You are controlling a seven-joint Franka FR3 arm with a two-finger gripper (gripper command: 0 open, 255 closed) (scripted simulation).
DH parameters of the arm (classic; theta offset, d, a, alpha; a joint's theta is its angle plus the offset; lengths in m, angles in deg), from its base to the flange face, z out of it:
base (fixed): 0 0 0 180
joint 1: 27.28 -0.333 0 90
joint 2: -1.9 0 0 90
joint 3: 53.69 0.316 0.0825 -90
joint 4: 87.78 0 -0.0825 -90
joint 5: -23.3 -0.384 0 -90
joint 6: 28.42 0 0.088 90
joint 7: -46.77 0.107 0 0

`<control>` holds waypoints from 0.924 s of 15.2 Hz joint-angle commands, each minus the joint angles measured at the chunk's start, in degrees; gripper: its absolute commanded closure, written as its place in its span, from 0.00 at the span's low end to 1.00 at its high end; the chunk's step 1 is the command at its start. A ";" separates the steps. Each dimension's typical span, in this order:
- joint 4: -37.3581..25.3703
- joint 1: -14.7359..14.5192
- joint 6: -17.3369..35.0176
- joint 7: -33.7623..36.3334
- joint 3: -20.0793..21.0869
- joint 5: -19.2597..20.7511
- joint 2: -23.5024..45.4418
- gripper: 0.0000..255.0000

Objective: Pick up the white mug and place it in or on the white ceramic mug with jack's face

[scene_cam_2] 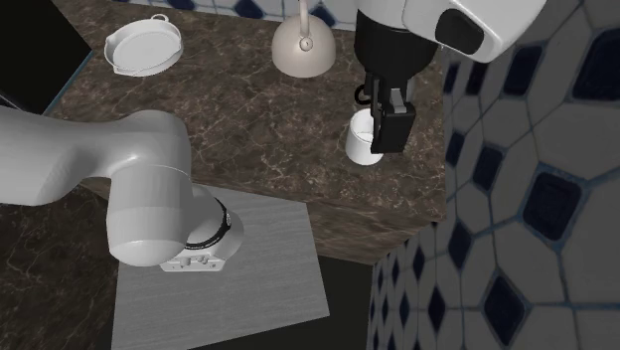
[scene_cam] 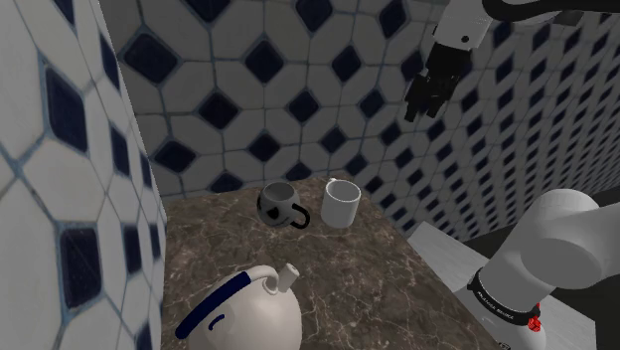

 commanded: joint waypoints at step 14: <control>9.44 -2.24 19.79 9.76 6.58 -4.30 15.68 0.00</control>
